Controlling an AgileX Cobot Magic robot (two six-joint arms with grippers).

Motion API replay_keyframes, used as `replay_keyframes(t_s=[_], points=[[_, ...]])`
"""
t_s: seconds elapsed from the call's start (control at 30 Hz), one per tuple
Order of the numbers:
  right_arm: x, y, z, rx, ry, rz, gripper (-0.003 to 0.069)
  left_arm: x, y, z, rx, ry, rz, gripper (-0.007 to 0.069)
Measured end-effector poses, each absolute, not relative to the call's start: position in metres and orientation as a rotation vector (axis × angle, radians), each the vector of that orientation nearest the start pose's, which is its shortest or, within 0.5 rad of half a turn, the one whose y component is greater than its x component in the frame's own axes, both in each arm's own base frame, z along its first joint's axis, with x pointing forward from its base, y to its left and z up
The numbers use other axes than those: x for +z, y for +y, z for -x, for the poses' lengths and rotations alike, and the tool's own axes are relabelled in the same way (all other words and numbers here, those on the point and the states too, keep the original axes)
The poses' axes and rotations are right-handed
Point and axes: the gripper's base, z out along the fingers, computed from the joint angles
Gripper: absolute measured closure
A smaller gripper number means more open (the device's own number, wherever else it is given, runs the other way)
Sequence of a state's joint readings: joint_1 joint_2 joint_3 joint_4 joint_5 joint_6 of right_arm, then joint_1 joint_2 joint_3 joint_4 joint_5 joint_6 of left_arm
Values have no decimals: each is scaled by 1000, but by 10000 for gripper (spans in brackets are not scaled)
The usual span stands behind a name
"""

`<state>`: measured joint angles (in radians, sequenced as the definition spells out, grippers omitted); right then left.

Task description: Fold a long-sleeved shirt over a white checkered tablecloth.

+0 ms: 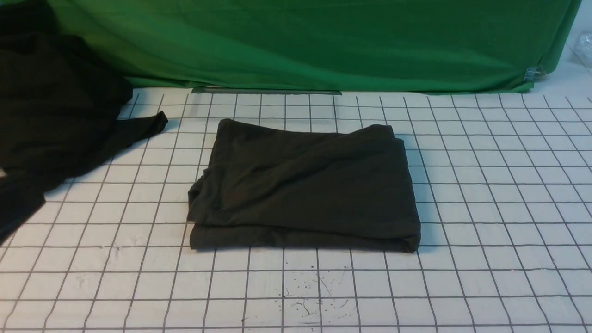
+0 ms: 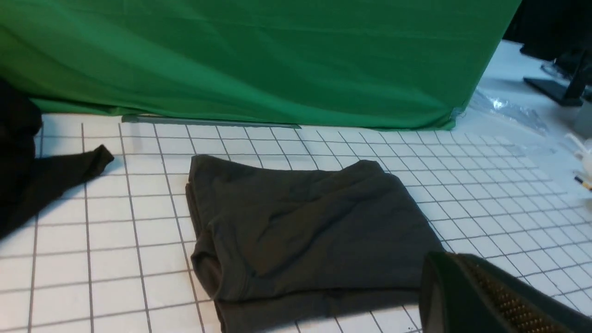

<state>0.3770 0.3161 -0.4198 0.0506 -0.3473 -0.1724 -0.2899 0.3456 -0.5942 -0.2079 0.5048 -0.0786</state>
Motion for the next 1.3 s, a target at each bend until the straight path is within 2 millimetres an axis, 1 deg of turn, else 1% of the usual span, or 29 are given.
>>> replay_keyframes(t_s=[0.1, 0.17, 0.2, 0.23, 0.4, 0.93, 1.07, 1.13, 1.17, 1.23, 1.27, 1.3], points=[[359, 19, -53, 219, 956, 228, 563, 323, -23, -49, -499, 1697, -83, 624], [359, 19, -52, 219, 944, 225, 540, 315, -22, -47, -501, 1681, -77, 624], [359, 19, -52, 219, 943, 224, 538, 315, -22, -47, -501, 1676, -77, 624], [359, 19, -52, 219, 944, 225, 519, 312, -22, -46, -503, 1665, -73, 624], [357, 19, -53, 218, 972, 234, 494, 314, -21, -45, -505, 1636, -67, 624], [352, 21, -56, 238, 1030, 238, 469, 314, -21, -45, -502, 1634, -69, 623], [352, 21, -56, 238, 1030, 238, 469, 316, -19, -46, -411, 1591, -132, 623], [352, 21, -56, 238, 1030, 238, 469, 315, -18, -47, -369, 1574, -155, 623], [352, 21, -56, 238, 1030, 238, 469, 312, -18, -48, -344, 1564, -160, 623], [352, 21, -56, 238, 1030, 238, 469, 298, -15, -52, -259, 1530, -149, 623], [352, 21, -56, 238, 1030, 238, 469, 296, -14, -52, -250, 1534, -141, 623], [352, 21, -56, 238, 1030, 238, 469, 280, -12, -55, -202, 1519, -110, 623]])
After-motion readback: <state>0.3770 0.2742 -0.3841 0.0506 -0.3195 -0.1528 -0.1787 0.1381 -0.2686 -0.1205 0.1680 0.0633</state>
